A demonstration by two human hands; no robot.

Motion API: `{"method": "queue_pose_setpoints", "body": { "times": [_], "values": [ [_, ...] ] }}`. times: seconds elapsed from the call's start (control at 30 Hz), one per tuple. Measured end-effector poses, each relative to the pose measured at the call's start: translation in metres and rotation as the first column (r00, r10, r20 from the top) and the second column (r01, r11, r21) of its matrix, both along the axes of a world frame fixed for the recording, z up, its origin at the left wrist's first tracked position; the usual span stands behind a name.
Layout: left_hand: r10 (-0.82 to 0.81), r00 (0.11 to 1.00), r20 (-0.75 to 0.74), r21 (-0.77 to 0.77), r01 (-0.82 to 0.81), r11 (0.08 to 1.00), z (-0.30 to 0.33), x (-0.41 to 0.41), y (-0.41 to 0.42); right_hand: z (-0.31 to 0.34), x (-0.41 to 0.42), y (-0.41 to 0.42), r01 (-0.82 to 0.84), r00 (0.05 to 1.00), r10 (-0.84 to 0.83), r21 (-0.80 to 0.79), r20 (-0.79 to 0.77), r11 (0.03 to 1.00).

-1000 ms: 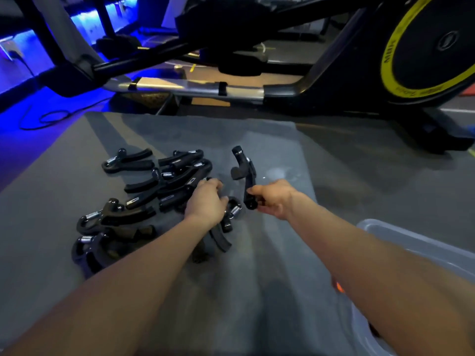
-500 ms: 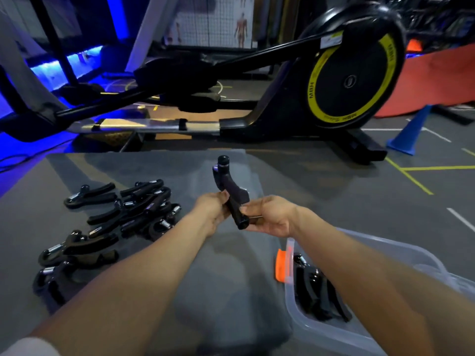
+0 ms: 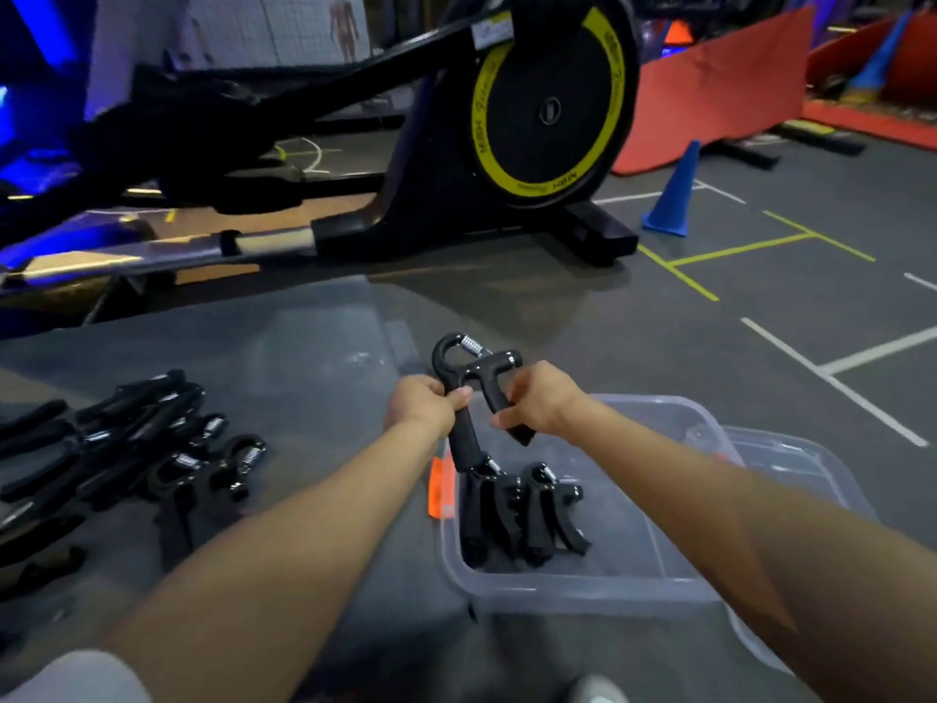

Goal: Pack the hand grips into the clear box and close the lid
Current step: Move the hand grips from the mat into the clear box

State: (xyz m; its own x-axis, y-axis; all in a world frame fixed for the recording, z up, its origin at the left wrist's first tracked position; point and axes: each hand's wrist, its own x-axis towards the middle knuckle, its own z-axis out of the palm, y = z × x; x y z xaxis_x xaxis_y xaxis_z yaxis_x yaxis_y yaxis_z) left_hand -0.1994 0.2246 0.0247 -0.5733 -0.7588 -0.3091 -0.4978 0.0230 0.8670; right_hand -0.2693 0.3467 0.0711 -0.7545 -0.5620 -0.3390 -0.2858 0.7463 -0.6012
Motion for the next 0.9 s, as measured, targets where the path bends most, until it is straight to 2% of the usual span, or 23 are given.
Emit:
{"method": "queue_pose_setpoints", "body": {
  "times": [0.13, 0.2, 0.3, 0.4, 0.47, 0.6, 0.9],
  "values": [
    [-0.084, 0.996, -0.042, 0.112, 0.089, 0.990, -0.034, -0.029, 0.036, -0.036, -0.023, 0.034, 0.066, 0.998, -0.064, 0.108, -0.027, 0.992],
    [-0.161, 0.987, -0.026, 0.088, 0.163, 0.983, -0.047, -0.038, 0.052, -0.056, -0.035, 0.049, 0.083, 0.997, -0.081, 0.138, -0.017, 0.987],
    [-0.345, 0.928, 0.140, -0.070, 0.357, 0.932, -0.072, -0.046, 0.064, -0.087, -0.049, 0.065, 0.127, 0.992, -0.128, 0.184, -0.009, 0.975],
    [-0.468, 0.781, 0.414, -0.191, 0.577, 0.794, -0.103, -0.045, 0.070, -0.125, -0.058, 0.075, 0.153, 0.987, -0.159, 0.236, 0.009, 0.960],
    [-0.492, 0.698, 0.520, -0.205, 0.661, 0.721, -0.123, -0.045, 0.070, -0.149, -0.062, 0.076, 0.148, 0.987, -0.160, 0.272, 0.020, 0.951],
    [-0.515, 0.597, 0.615, -0.195, 0.748, 0.634, -0.149, -0.048, 0.069, -0.189, -0.065, 0.075, 0.160, 0.977, -0.197, 0.331, 0.081, 0.930],
    [-0.520, 0.493, 0.698, -0.127, 0.800, 0.587, -0.181, -0.052, 0.055, -0.221, -0.066, 0.065, 0.157, 0.981, -0.187, 0.348, 0.053, 0.924]
  ]
}}
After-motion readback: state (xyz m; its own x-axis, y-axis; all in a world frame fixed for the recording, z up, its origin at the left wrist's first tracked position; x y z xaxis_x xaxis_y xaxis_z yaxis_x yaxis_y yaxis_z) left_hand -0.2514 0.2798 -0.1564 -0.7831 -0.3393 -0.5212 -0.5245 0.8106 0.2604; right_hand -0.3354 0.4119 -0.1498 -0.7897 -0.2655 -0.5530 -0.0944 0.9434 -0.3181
